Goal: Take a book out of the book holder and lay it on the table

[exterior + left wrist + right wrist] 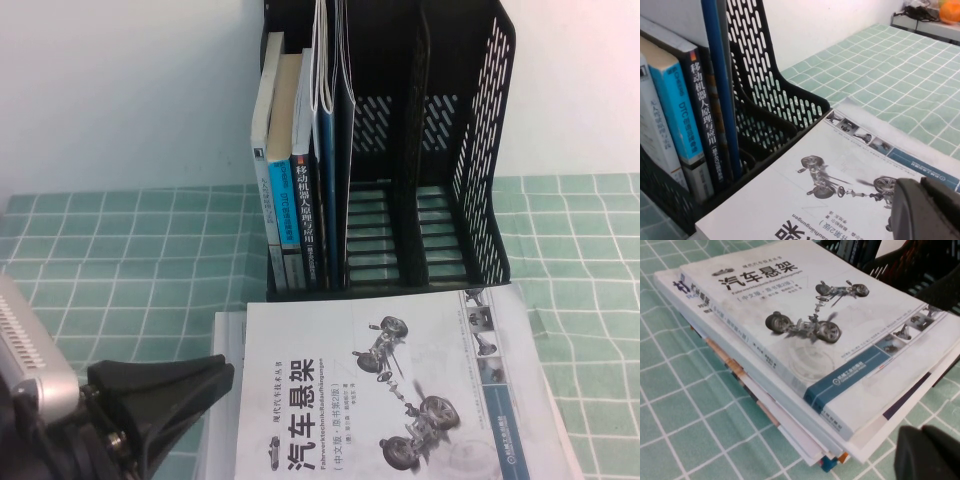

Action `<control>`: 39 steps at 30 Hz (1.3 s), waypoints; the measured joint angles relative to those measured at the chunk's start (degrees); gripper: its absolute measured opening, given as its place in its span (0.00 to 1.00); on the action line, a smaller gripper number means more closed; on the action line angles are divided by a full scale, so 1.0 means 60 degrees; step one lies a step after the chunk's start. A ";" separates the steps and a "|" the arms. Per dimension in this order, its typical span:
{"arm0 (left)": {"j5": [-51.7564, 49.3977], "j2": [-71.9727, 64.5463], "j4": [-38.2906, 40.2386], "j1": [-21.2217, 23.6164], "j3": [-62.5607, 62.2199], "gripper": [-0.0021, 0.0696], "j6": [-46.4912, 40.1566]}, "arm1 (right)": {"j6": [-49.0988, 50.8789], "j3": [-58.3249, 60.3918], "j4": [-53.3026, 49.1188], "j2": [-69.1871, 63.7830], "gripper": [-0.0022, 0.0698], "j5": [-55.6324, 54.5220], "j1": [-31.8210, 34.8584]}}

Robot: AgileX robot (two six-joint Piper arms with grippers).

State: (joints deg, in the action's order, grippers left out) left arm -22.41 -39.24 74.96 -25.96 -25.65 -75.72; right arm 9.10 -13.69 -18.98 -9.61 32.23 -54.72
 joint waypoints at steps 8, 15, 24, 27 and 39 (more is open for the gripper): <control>-0.0350 0.0000 0.0000 0.0000 0.0000 0.03 -0.0004 | 0.0000 0.0000 0.0016 0.0000 0.03 0.0067 0.0000; 0.1594 0.0193 0.0973 0.0000 0.0034 0.03 -0.0004 | 0.0000 0.0000 0.0036 0.0000 0.03 0.0067 0.0000; 0.3845 0.2676 0.2030 0.1882 0.0876 0.03 -0.0908 | 0.0000 0.0000 0.0036 0.0000 0.03 0.0088 0.0000; 0.3902 0.3610 0.2141 0.2678 0.1540 0.03 -0.1020 | 0.0000 0.0000 0.0036 0.0000 0.03 0.0088 0.0000; 0.4123 0.5822 0.2560 0.4073 0.4432 0.03 -0.1244 | 0.0000 0.0000 0.0036 0.0000 0.03 0.0088 0.0000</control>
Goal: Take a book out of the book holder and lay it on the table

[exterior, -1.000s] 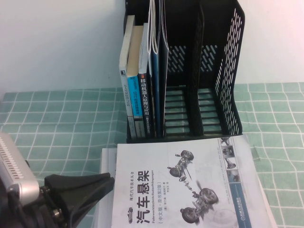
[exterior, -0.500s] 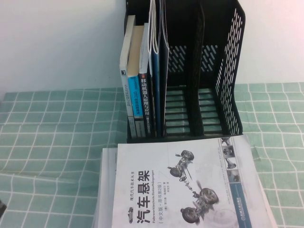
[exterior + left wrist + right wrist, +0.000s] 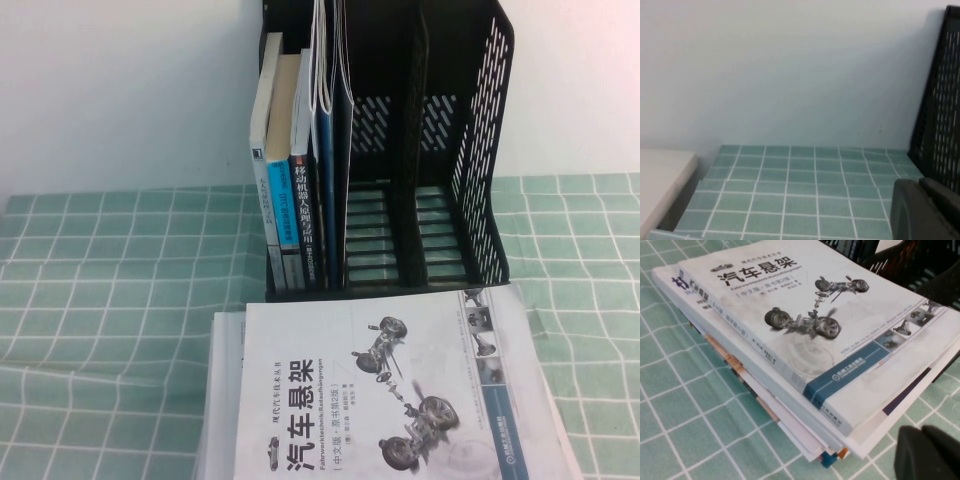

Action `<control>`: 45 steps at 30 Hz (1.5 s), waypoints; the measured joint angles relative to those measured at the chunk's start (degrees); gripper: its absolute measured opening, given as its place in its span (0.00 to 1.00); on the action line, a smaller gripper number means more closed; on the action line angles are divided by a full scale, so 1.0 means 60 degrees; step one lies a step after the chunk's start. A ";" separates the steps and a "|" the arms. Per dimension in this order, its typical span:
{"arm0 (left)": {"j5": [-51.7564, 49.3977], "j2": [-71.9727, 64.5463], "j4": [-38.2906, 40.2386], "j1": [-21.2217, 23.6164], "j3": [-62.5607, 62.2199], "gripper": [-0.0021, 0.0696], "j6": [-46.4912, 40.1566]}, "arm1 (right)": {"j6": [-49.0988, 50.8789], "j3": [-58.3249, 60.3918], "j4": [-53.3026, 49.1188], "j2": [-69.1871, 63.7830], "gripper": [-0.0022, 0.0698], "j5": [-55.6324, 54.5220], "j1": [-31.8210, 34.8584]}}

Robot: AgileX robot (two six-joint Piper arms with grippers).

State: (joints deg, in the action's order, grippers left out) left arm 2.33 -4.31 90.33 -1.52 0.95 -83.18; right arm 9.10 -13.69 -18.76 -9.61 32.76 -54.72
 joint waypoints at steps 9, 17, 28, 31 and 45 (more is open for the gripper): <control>-0.0662 0.0128 -0.9105 -0.0017 0.0088 0.03 0.8263 | 0.0000 0.0000 0.0000 0.0000 0.03 0.0000 0.0000; -0.3092 0.0167 -1.3993 -0.0017 0.0130 0.03 1.4139 | 0.0000 0.0000 0.0000 0.0000 0.03 0.0000 0.0000; -0.3515 0.0822 -1.4153 -0.0017 0.0094 0.03 1.3421 | 0.0000 0.0000 0.0021 0.0000 0.03 0.0014 0.0000; -0.3533 0.0822 -1.4153 -0.0017 0.0094 0.03 1.3380 | 0.0000 0.0000 0.0021 0.0000 0.03 0.0014 0.0000; -0.3533 0.0829 -1.4153 -0.0054 0.0094 0.03 1.3678 | 0.0000 0.0000 0.0021 0.0000 0.03 0.0014 0.0000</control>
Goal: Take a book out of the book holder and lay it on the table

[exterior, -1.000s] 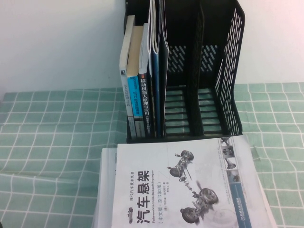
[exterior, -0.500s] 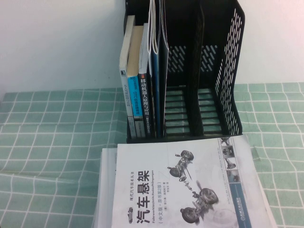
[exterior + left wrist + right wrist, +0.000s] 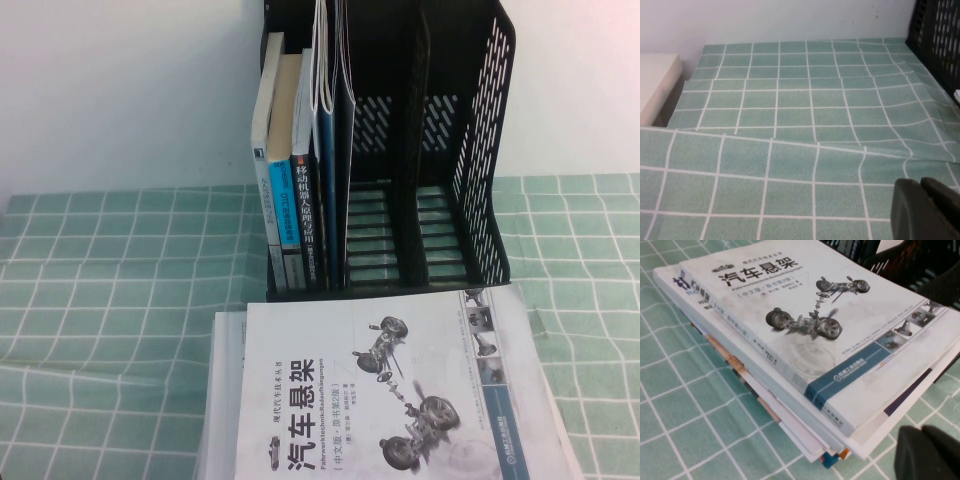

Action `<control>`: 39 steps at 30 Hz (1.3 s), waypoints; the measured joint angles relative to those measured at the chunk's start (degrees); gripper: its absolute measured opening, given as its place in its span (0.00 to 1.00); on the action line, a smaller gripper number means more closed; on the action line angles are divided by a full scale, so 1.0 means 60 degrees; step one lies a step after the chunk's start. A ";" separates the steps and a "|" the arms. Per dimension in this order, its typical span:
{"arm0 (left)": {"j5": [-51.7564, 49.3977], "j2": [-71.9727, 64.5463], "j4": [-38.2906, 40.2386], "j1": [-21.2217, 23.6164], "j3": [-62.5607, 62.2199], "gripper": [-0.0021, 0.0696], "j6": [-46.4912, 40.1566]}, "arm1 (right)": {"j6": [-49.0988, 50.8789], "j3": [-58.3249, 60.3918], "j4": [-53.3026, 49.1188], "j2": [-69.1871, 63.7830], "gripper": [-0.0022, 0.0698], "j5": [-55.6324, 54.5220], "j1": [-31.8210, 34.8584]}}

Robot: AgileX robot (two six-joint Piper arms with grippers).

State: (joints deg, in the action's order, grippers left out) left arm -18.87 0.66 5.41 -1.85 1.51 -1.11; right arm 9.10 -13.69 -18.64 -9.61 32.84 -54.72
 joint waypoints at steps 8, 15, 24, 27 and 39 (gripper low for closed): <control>0.0000 0.0000 -0.0004 -0.0066 0.0000 0.03 0.0107 | 0.0000 0.0000 0.0000 0.0000 0.03 0.0000 0.0000; -0.0038 0.0000 -0.0205 -0.0466 -0.0014 0.03 0.0433 | 0.0000 0.0000 0.0000 0.0000 0.03 0.0000 0.0000; -0.0072 0.0000 -0.0221 -0.0448 -0.0014 0.03 0.0553 | 0.0000 0.0000 0.0000 0.0000 0.03 0.0000 0.0000; -0.0072 0.0000 -0.0221 -0.0448 -0.0014 0.03 0.0553 | 0.0000 0.0000 0.0000 0.0000 0.03 0.0000 0.0000; -0.0072 0.0000 -0.0221 -0.0448 -0.0014 0.03 0.0553 | 0.0000 0.0000 0.0000 0.0000 0.03 0.0054 0.0000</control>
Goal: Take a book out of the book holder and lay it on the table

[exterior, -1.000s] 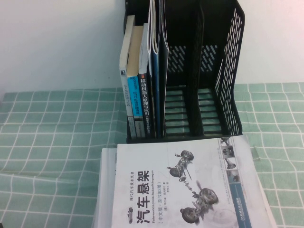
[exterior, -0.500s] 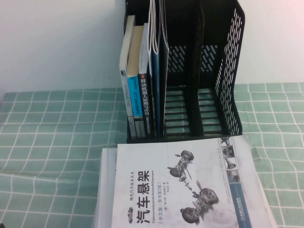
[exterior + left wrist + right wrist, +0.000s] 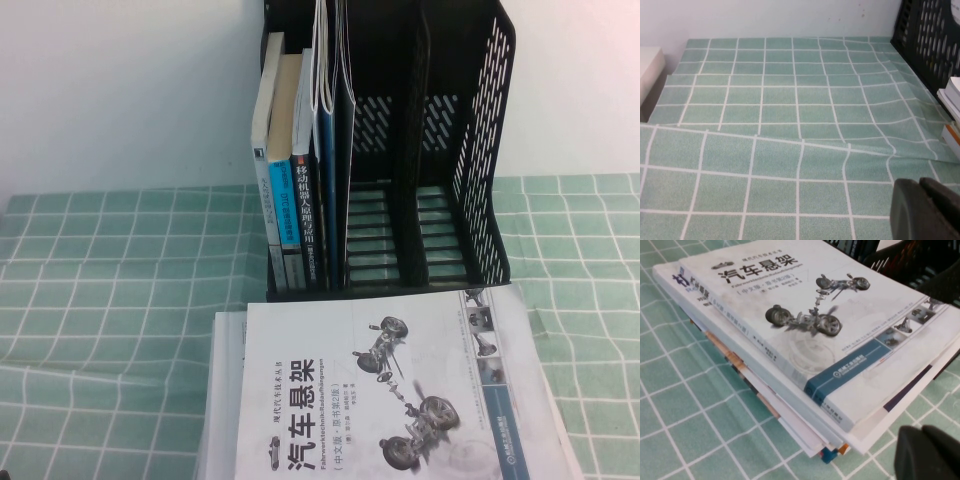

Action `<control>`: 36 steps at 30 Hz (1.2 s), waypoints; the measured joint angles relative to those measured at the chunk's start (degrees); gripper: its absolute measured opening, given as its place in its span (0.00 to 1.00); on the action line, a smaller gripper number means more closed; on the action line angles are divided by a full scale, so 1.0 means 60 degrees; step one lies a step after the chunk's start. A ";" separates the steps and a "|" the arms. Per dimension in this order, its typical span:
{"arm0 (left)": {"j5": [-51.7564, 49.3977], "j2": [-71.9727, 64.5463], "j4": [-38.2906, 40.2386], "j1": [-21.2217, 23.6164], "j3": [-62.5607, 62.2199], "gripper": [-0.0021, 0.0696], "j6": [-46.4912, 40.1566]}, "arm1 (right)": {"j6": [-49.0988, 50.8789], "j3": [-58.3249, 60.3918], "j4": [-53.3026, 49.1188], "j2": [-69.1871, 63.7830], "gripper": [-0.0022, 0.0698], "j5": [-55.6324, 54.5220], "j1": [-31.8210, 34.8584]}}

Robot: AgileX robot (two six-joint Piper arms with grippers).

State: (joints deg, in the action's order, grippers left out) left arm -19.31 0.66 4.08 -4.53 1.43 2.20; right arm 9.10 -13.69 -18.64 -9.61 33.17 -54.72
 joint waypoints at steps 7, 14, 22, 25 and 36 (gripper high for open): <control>0.0000 0.0000 0.0000 0.0000 0.0000 0.03 0.0014 | 0.0829 0.0212 0.0041 0.0000 0.03 0.0017 0.0046; 0.0000 0.0000 0.0000 0.0000 -0.0006 0.03 0.0014 | 0.1419 0.0643 0.0102 0.0410 0.03 -0.0163 0.3231; 0.0000 0.0000 0.0000 0.0000 -0.0006 0.03 0.0266 | -0.2213 0.1843 0.2782 0.1693 0.03 -0.2337 0.8885; 0.0000 0.0000 0.0000 0.0000 -0.0006 0.03 0.0266 | -0.3461 0.2413 0.3318 0.1714 0.03 -0.3330 0.9698; -0.0004 0.0000 0.0000 0.0000 -0.0006 0.03 0.0287 | -0.3981 0.2547 0.3460 0.1714 0.03 -0.2051 0.9609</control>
State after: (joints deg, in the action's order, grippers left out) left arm -19.33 0.66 4.08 -4.53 1.40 3.93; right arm -14.79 1.59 2.12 0.68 20.86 2.94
